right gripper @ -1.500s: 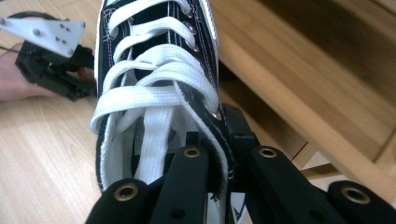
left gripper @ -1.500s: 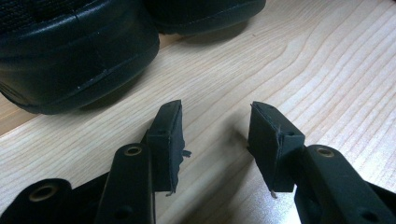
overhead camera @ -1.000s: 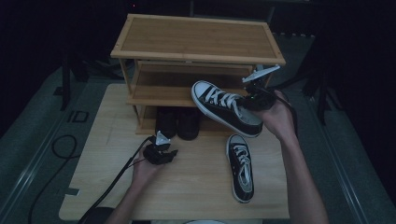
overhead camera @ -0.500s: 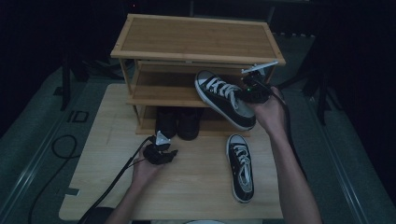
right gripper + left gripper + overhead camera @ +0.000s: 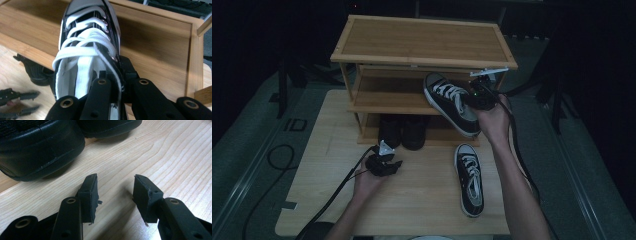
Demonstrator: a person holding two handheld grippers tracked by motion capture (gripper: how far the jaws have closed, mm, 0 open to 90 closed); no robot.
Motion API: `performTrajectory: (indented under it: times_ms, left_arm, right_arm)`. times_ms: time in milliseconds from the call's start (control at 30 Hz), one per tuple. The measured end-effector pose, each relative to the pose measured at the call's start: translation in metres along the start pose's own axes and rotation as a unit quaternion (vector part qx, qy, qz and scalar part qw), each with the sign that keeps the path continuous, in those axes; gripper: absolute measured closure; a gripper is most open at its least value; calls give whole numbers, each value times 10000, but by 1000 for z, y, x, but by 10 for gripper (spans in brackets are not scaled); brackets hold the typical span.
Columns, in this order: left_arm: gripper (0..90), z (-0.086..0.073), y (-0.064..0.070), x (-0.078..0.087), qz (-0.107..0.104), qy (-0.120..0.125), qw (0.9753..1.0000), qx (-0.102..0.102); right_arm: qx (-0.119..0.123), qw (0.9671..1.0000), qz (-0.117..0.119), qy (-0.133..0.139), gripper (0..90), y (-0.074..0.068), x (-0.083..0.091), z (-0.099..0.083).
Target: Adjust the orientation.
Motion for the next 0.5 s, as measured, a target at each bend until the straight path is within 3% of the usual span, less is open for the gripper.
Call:
performTrajectory:
  times_ms: [267, 500]
  left_arm:
    - [550, 0, 0, 0, 1, 22, 10000, 23]
    - [547, 0, 0, 0, 0, 22, 10000, 21]
  right_arm:
    - [37, 10000, 35, 26, 808, 1, 2, 0]
    - [-100, 9996, 217, 178, 740, 3, 9, 3]
Point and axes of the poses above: each handheld gripper's, and its own axes: x roughly backward along the jaws, z roughly out of its top, y roughly to its right, the point moved 3 cm from there along -x, roughly forward along the jaws, and after that the axes turned 7 degrees about y, right-handed, at the moved point
